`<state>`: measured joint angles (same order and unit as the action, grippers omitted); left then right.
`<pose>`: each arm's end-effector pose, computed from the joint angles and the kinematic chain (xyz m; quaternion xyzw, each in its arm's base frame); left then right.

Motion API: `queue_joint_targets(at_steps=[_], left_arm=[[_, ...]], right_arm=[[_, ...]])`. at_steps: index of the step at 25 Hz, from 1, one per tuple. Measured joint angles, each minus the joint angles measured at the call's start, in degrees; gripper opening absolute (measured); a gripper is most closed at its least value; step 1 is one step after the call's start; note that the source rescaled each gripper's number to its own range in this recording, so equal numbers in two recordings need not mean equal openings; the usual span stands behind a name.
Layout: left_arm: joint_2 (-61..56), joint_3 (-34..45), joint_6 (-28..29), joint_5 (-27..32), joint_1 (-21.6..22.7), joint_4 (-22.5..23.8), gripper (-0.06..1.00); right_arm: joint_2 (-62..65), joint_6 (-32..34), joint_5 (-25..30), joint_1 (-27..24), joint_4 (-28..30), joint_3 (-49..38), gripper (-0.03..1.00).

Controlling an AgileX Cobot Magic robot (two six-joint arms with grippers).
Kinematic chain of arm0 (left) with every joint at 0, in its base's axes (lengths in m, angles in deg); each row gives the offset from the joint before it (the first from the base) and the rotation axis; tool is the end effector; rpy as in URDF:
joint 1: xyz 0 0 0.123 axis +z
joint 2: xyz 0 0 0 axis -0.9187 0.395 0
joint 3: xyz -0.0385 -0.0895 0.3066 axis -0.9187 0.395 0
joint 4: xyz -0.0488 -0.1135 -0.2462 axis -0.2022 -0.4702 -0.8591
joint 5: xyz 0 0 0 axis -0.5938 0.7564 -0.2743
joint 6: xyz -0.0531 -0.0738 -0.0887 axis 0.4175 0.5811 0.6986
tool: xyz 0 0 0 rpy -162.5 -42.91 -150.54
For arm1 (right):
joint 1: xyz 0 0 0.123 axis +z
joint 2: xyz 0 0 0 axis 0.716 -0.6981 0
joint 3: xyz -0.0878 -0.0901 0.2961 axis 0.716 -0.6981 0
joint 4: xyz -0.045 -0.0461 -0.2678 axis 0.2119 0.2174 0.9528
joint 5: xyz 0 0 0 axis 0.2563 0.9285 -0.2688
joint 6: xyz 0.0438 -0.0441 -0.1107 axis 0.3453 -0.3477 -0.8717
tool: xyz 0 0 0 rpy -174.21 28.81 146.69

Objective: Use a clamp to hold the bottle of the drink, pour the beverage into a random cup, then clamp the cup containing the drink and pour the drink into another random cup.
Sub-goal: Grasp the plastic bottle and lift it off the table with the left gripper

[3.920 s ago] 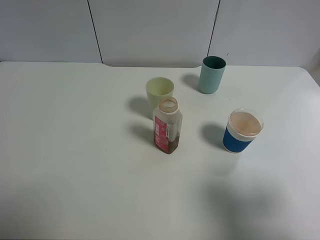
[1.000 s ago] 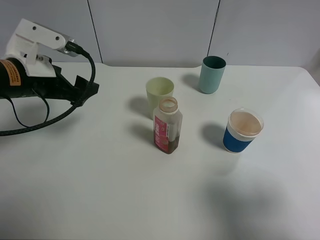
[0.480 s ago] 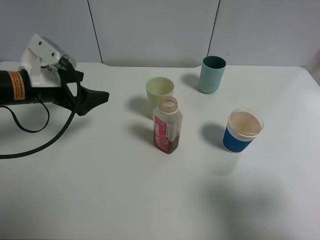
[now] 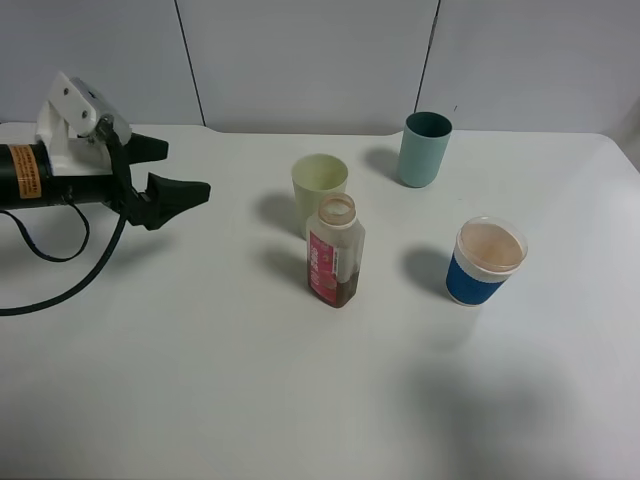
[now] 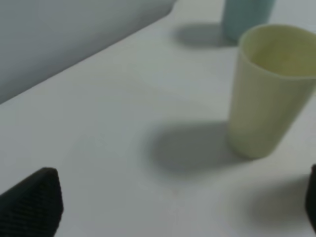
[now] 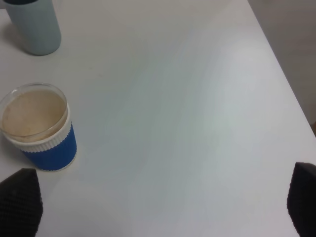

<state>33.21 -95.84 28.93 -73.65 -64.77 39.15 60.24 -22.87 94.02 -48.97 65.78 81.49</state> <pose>0.3167 -0.0901 0.1689 0.3667 0.7262 -0.2767 0.5115 0.0102 -0.0072 0.2748 0.0252 0.8490 -0.0451 0.5258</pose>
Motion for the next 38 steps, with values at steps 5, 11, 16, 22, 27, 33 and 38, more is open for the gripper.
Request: queue_joint_targets(at_steps=[5, 11, 16, 22, 27, 33, 38], left_arm=[[6.8, -7.5, 0.0, -7.1, 0.0, 13.4, 1.00], [11.5, -12.9, -0.2, -8.5, 0.0, 21.9, 1.00], [13.1, -14.0, -1.4, -8.6, 0.0, 23.7, 1.00], [15.6, -14.3, -3.7, -8.3, -2.3, 24.7, 1.00], [17.2, -15.9, -3.4, -8.3, -5.6, 26.9, 1.00], [17.8, -16.0, -2.8, -7.4, -8.8, 25.6, 1.00], [18.2, -16.3, -3.4, -5.9, -11.0, 25.5, 1.00]], right_arm=[[0.0, 0.0, 0.0, 0.0, 0.0, 0.0, 1.00], [0.0, 0.0, 0.0, 0.0, 0.0, 0.0, 1.00], [0.0, 0.0, 0.0, 0.0, 0.0, 0.0, 1.00], [0.0, 0.0, 0.0, 0.0, 0.0, 0.0, 1.00], [0.0, 0.0, 0.0, 0.0, 0.0, 0.0, 1.00], [0.0, 0.0, 0.0, 0.0, 0.0, 0.0, 1.00], [0.0, 0.0, 0.0, 0.0, 0.0, 0.0, 1.00]])
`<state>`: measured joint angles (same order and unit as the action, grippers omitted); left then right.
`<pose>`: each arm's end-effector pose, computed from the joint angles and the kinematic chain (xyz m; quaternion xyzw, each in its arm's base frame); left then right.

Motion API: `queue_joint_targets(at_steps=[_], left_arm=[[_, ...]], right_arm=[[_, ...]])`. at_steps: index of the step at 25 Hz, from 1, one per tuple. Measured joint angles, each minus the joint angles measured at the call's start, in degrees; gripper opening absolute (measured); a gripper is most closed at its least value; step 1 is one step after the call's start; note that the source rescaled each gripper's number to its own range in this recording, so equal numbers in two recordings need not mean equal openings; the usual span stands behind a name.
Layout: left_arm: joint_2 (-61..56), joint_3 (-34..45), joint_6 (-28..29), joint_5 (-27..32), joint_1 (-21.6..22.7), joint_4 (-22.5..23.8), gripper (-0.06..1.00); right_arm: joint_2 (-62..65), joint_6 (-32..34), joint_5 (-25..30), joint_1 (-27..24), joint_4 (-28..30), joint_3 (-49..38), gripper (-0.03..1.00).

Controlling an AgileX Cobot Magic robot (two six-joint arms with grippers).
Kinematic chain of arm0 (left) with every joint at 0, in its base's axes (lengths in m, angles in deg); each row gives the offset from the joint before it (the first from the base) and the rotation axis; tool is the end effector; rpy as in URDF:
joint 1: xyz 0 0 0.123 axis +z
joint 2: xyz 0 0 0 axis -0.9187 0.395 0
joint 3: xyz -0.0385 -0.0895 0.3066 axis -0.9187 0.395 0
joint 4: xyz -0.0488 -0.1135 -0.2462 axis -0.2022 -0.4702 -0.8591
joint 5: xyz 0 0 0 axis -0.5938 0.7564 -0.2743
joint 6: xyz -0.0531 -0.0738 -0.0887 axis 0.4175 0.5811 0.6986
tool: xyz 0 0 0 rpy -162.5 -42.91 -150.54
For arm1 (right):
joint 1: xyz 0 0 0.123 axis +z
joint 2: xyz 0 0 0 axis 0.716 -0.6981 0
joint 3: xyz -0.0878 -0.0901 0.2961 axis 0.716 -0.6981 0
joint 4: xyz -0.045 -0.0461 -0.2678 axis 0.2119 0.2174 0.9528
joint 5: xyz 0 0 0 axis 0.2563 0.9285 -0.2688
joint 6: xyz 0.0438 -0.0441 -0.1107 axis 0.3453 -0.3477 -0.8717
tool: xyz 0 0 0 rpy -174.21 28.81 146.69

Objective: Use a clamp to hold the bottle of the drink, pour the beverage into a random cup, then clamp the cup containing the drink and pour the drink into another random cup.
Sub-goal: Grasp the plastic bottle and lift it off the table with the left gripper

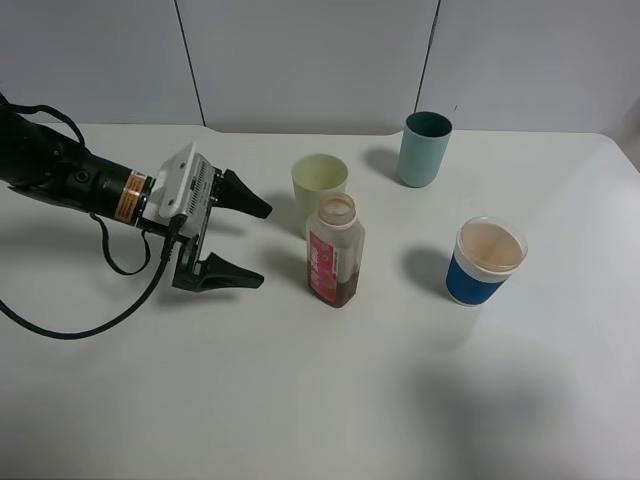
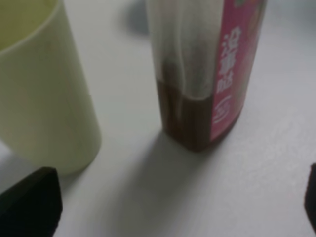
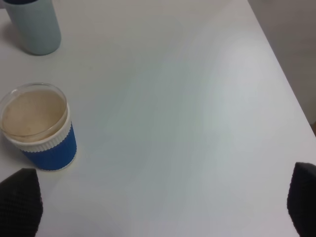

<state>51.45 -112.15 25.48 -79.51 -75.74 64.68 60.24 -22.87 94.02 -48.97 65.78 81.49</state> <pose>0.3284 -0.1655 0.1047 0.6230 0.5808 -0.3603 0.3804 0.0102 -0.0072 0.2748 0.0252 0.8490 -0.0451 0.5258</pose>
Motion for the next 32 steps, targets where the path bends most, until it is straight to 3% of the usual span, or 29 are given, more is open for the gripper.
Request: queue_joint_targets(at_steps=[4, 15, 32], left_arm=[[1.0, -2.0, 0.0, 0.2, -1.4, 2.3, 1.00], [1.2, -5.4, -0.3, 1.5, -4.5, 2.9, 1.00], [1.7, -5.7, -7.7, -0.9, -7.6, 2.9, 1.00]], right_arm=[[0.0, 0.0, 0.0, 0.0, 0.0, 0.0, 1.00], [0.0, 0.0, 0.0, 0.0, 0.0, 0.0, 1.00], [0.0, 0.0, 0.0, 0.0, 0.0, 0.0, 1.00]])
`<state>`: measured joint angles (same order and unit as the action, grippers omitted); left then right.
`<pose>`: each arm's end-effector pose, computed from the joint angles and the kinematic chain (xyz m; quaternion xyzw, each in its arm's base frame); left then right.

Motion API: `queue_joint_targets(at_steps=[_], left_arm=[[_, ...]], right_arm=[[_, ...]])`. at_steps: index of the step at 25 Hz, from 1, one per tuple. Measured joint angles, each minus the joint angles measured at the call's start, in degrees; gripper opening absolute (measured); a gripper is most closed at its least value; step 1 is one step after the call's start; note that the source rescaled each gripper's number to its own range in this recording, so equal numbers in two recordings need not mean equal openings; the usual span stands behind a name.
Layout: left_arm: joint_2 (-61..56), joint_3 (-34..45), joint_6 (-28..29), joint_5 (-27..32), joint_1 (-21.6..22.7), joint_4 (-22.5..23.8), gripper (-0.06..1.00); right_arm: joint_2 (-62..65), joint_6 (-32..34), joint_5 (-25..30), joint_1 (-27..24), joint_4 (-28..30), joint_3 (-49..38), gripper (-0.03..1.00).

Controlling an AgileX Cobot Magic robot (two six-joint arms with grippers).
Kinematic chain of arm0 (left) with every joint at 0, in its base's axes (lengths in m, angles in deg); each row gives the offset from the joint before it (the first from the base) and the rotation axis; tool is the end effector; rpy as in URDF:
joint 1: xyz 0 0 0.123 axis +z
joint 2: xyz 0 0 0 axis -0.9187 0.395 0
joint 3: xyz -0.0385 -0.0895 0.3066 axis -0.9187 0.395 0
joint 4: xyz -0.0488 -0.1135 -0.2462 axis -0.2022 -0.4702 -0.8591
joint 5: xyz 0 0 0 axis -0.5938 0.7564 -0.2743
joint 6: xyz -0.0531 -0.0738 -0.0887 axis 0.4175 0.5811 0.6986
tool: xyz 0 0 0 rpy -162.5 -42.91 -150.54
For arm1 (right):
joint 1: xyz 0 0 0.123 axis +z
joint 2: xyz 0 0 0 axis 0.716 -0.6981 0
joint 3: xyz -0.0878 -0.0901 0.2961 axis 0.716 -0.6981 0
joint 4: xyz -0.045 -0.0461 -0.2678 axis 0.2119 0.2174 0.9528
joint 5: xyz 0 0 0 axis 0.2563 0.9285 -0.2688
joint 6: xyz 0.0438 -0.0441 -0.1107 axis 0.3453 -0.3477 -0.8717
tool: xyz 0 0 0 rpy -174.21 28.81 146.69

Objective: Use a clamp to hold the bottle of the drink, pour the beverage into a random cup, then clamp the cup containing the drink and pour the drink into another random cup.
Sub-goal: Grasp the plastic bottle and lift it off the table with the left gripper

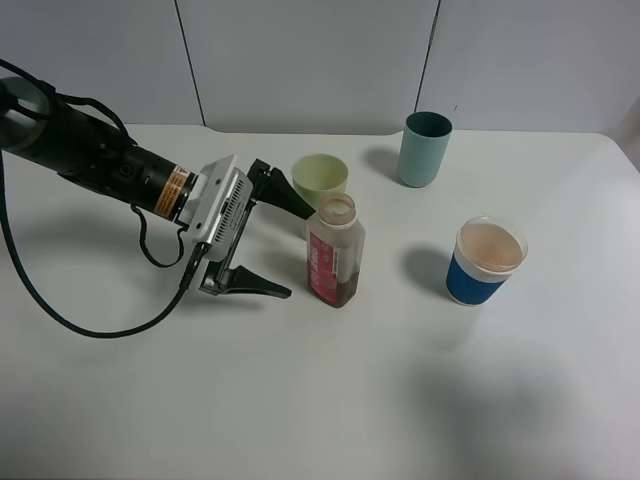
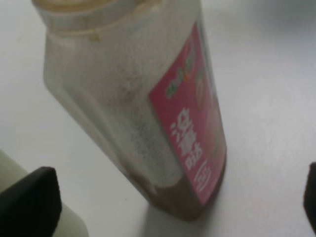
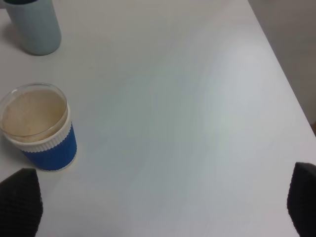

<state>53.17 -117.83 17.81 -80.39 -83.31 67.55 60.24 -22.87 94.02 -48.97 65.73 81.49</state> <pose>0.3243 -0.2135 0.1100 0.7174 0.4610 -0.3472 0.3901 0.0102 -0.0071 0.2748 0.0252 0.8490 -0.0447 0.5259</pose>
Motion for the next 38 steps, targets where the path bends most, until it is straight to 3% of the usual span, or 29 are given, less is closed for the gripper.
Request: queue_joint_targets(at_steps=[20, 29, 38], left_arm=[[0.2, 0.0, -1.8, -1.2, -3.9, -0.4, 1.00], [0.2, 0.0, -10.4, -1.8, -5.6, -0.2, 1.00], [0.3, -5.1, -5.9, -1.9, -8.4, 0.1, 1.00]], right_arm=[[0.0, 0.0, 0.0, 0.0, 0.0, 0.0, 1.00], [0.0, 0.0, 0.0, 0.0, 0.0, 0.0, 1.00], [0.0, 0.0, 0.0, 0.0, 0.0, 0.0, 1.00]])
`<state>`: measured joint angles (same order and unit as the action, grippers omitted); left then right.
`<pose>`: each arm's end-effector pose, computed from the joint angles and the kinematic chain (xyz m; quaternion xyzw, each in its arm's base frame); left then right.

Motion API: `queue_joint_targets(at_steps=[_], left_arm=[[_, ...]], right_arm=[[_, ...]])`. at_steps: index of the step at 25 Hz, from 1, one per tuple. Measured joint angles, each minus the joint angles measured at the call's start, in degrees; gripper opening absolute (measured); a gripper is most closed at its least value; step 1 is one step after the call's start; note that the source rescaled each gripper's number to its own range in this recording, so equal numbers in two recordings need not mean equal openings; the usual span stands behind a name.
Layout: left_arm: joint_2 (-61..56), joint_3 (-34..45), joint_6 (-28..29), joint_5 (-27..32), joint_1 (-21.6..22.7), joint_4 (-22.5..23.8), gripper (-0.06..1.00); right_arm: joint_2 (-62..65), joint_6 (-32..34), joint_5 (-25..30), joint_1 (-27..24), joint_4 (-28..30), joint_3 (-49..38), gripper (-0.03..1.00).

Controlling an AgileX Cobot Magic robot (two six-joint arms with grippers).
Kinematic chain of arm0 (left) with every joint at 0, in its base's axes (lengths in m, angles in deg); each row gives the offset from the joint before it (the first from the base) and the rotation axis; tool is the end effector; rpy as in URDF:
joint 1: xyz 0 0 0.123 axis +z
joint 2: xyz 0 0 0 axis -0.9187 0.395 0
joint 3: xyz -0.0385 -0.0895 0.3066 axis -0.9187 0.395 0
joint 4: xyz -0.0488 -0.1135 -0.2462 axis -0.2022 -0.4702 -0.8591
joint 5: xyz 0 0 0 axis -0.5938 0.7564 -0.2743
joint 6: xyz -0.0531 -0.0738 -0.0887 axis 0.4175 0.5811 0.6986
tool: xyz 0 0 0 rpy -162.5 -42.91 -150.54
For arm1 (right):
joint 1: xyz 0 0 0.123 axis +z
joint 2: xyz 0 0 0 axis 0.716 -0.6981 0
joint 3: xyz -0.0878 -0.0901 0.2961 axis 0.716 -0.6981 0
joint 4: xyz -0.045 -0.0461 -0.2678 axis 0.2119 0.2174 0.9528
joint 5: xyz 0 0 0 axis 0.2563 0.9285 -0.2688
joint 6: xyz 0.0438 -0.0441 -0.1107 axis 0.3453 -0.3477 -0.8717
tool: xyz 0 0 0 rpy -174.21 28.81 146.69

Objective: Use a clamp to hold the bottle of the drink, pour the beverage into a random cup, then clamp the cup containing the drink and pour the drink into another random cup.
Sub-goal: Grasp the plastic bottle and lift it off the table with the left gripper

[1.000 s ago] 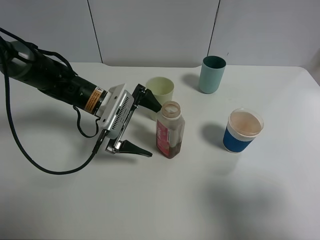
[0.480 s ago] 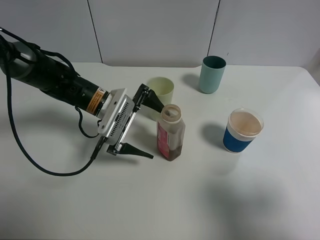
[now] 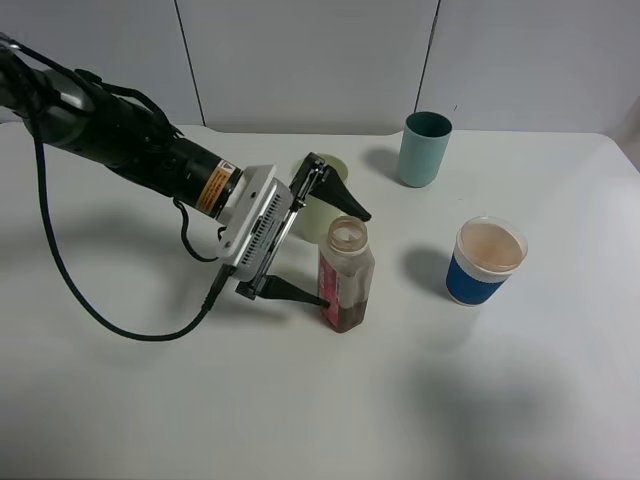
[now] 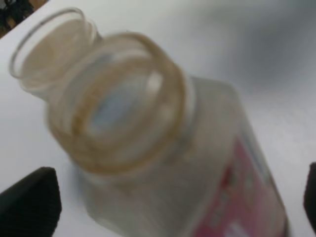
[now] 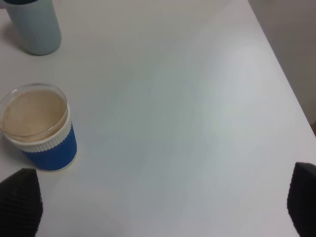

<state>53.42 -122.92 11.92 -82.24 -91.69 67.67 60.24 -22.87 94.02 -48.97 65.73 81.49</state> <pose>0.3080 -0.2688 0.1283 0.7725 0.3386 -0.3458 0.4111 0.0102 -0.0071 0.2748 0.0252 0.8490 -0.0447 0.5259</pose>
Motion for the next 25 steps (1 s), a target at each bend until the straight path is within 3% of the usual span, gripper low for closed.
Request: queue_joint_targets(at_steps=[10, 19, 21, 25], left_arm=[[6.4, -2.6, 0.5, 0.3, -2.8, 0.1, 1.00], [6.7, -3.1, 0.5, 0.7, -2.5, 0.1, 1.00], [6.7, -3.1, 0.5, 0.9, -2.5, 0.1, 0.95], [6.7, -3.1, 0.5, 0.9, -2.5, 0.1, 0.75]], right_arm=[[0.0, 0.0, 0.0, 0.0, 0.0, 0.0, 1.00], [0.0, 0.0, 0.0, 0.0, 0.0, 0.0, 1.00], [0.0, 0.0, 0.0, 0.0, 0.0, 0.0, 1.00], [0.0, 0.0, 0.0, 0.0, 0.0, 0.0, 1.00]])
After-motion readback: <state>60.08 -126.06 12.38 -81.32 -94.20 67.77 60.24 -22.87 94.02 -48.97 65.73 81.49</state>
